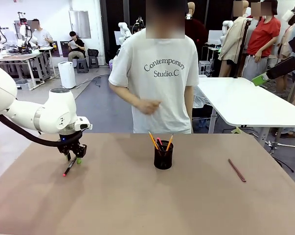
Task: Place the pens into the pen holder.
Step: Pick up a writing instrument from the table and place it into the Pen holder.
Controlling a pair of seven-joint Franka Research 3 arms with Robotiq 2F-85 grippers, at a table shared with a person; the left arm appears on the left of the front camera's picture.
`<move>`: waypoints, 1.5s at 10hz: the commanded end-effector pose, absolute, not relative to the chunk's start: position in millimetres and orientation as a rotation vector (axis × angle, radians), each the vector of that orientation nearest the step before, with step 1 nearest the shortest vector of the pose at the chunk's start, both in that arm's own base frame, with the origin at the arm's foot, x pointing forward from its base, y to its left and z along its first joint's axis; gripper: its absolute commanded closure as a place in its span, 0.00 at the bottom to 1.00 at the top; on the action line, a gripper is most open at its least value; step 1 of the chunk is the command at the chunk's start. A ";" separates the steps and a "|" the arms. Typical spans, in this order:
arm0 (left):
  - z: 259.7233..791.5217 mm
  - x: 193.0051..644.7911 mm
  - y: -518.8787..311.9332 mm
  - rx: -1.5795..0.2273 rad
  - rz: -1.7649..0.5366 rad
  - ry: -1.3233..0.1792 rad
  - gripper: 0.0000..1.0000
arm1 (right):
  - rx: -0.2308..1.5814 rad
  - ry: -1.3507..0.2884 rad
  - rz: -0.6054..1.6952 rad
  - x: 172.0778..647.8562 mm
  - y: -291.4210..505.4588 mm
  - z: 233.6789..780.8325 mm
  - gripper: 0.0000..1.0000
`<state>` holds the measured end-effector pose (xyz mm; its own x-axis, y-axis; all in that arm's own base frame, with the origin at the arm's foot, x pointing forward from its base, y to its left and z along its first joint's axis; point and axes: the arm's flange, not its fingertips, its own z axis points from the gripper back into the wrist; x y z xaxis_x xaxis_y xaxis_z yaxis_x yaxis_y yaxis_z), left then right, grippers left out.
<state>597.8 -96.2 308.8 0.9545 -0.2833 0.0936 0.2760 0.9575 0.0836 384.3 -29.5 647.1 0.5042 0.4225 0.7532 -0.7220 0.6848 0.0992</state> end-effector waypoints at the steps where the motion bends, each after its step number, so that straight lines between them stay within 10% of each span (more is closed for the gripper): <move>1: 304.8 601.2 -96.7 0.080 -0.266 -0.110 1.00 | 0.458 -0.789 0.725 384.2 -29.1 646.8 0.00; 7: 311.2 592.3 -89.5 0.042 -0.277 -0.085 1.00 | 0.458 -0.789 0.725 384.2 -29.1 646.8 0.00; 15: 410.3 535.0 -51.7 -0.561 -0.524 -0.264 1.00 | 0.458 -0.789 0.725 384.2 -29.1 646.8 0.00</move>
<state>550.8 -65.8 414.6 0.8566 -0.3704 0.3591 0.4968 0.7800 -0.3804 384.4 -29.5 647.0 0.5044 0.4225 0.7530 -0.7220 0.6848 0.0993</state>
